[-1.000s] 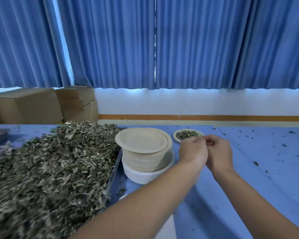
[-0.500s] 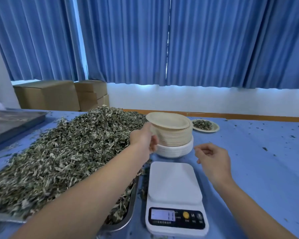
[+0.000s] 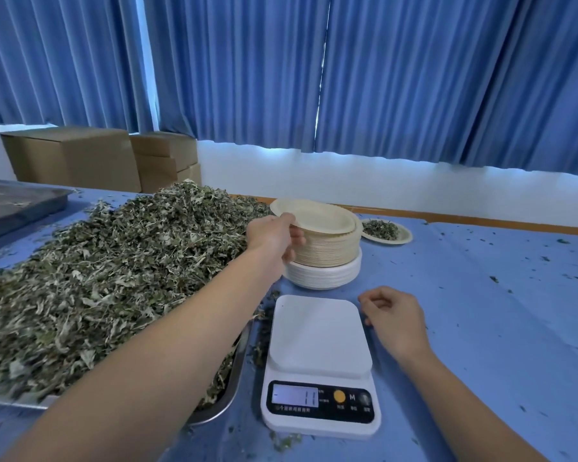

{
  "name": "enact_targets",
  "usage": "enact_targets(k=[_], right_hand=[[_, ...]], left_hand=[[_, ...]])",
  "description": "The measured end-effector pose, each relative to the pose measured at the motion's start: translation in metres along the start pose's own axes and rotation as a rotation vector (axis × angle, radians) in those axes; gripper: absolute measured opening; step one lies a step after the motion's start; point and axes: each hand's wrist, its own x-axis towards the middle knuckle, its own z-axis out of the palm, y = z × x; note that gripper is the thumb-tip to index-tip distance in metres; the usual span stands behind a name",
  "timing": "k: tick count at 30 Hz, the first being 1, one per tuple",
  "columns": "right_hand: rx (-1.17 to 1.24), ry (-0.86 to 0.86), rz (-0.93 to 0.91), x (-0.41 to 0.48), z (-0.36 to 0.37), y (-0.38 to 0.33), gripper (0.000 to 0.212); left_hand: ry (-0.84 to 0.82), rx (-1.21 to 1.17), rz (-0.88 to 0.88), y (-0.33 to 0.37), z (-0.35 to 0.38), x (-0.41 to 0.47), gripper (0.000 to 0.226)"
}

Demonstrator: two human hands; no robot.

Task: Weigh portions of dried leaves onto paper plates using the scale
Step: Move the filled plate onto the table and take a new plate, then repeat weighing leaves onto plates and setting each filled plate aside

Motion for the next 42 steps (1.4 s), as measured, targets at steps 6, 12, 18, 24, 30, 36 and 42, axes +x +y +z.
enact_targets(k=[6,12,18,24,30,36,42], right_hand=[[0.033,0.010,0.007,-0.002,-0.003,-0.001,0.019],[0.042,0.037,0.037,-0.003,-0.009,-0.003,0.026],[0.112,0.016,0.075,-0.007,-0.012,-0.008,0.011],[0.135,0.066,0.115,-0.003,-0.012,-0.004,0.013],[0.155,0.056,0.112,0.000,-0.011,0.001,0.016],[0.155,0.054,0.102,0.000,-0.011,0.001,0.017],[0.153,0.040,0.094,0.000,-0.012,0.002,0.017]], left_hand=[[-0.112,0.008,0.011,-0.001,-0.022,-0.018,0.011],[-0.452,0.208,-0.112,0.003,-0.065,-0.049,0.008],[-0.535,0.623,-0.179,-0.006,-0.087,-0.056,0.012],[-0.362,1.010,0.098,-0.010,-0.092,-0.049,0.021],[-0.145,1.279,0.491,0.001,-0.102,-0.055,0.008],[-0.235,1.736,0.238,0.009,-0.116,-0.064,0.052],[-0.184,1.787,0.299,-0.004,-0.110,-0.067,0.043]])
